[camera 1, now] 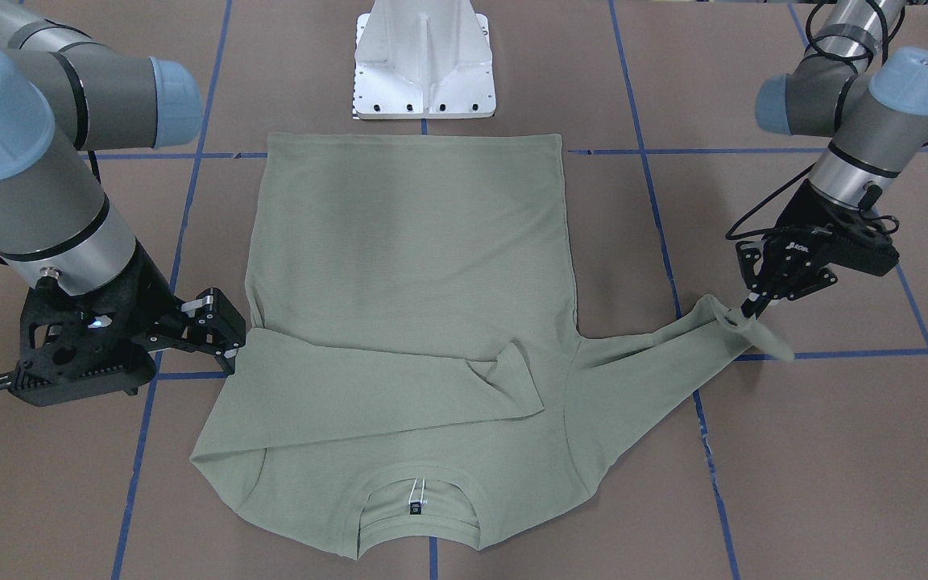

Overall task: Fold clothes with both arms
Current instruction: 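Fold the held sleeve across the shirt front toward the collar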

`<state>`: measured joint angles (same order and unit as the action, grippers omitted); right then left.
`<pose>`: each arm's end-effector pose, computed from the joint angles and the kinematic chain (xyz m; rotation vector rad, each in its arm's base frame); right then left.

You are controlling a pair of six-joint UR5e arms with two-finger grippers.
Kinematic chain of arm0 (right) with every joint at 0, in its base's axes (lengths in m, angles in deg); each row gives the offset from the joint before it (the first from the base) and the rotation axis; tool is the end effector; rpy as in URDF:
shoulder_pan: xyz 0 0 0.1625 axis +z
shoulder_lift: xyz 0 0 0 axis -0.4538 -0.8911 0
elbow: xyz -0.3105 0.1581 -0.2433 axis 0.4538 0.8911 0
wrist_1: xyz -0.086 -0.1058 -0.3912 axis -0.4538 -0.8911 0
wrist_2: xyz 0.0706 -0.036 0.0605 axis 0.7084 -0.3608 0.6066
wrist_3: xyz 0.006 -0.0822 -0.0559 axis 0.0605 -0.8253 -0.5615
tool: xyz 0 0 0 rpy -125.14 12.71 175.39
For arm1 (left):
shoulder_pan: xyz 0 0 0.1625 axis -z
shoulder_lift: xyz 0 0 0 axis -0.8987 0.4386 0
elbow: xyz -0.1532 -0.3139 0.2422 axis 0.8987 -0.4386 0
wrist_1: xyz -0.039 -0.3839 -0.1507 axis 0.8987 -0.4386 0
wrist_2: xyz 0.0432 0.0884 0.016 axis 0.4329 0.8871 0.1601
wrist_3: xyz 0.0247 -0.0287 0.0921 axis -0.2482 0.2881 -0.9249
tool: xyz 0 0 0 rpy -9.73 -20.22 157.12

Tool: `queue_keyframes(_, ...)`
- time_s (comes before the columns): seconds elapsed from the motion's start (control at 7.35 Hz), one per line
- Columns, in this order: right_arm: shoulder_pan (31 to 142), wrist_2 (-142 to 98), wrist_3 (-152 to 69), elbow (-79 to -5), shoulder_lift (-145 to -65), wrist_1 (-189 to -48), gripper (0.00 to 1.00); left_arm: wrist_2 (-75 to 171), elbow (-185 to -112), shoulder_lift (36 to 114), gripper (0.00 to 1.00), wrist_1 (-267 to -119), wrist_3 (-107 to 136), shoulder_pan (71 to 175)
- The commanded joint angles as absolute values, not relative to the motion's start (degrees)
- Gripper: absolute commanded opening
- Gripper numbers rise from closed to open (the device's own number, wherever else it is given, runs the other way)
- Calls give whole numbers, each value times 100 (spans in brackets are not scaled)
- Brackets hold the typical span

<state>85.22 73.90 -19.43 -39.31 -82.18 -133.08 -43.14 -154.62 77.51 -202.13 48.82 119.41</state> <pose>-0.3002 -0.6469 0.2069 0.2986 -0.8000 -0.0658 0.2780 -0.5706 0.3110 0.5978 1.0068 0.0011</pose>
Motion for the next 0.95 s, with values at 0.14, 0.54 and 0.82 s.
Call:
queue_keyframes(0.14,8718,7477,-1969,-3938,-8326,-13364,100,-4312,-15114,9442,0,-19817,6280,11822)
queue_keyframes(0.54,9639,8337,-2930,-4236,-9184,-13364,100,-4260,-14611,10165,0,-19861,6495,11235)
queue_keyframes(0.82,9914,8471,-3375,-4246,-9469,-13364,100,-3851,-14444,10456,0,-20035,6512,10831)
